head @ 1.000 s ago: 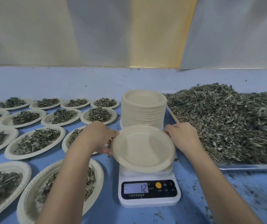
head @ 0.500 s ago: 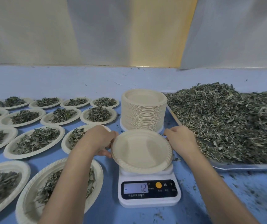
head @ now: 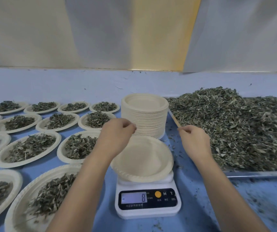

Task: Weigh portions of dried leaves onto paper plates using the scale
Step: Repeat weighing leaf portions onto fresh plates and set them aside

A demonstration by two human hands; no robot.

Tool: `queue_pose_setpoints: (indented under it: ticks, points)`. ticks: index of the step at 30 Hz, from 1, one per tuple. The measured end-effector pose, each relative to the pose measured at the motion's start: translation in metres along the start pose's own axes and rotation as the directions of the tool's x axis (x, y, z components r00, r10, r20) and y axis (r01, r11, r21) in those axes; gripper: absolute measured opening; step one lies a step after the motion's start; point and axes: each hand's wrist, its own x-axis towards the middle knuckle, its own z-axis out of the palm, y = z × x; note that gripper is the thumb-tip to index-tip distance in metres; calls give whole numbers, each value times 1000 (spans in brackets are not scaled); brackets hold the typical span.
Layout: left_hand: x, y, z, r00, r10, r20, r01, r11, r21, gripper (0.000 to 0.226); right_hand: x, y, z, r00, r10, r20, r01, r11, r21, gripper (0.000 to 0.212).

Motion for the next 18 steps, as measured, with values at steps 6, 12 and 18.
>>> queue_pose_setpoints:
  ticks: [6,12,18]
  points:
    - [3,31,42,993,84,81,-72,988,-134,23,28,39,-21,996,-63,-70,39,952,-303,34]
    - [9,64,76,976,186,115,-160,966,-203,25,45,74,-20,897,441,-21,-385,759,-524,77]
    - [10,75,93,960,239,144,-202,951,-233,24,49,72,-4,893,431,128,-381,876,-295,66]
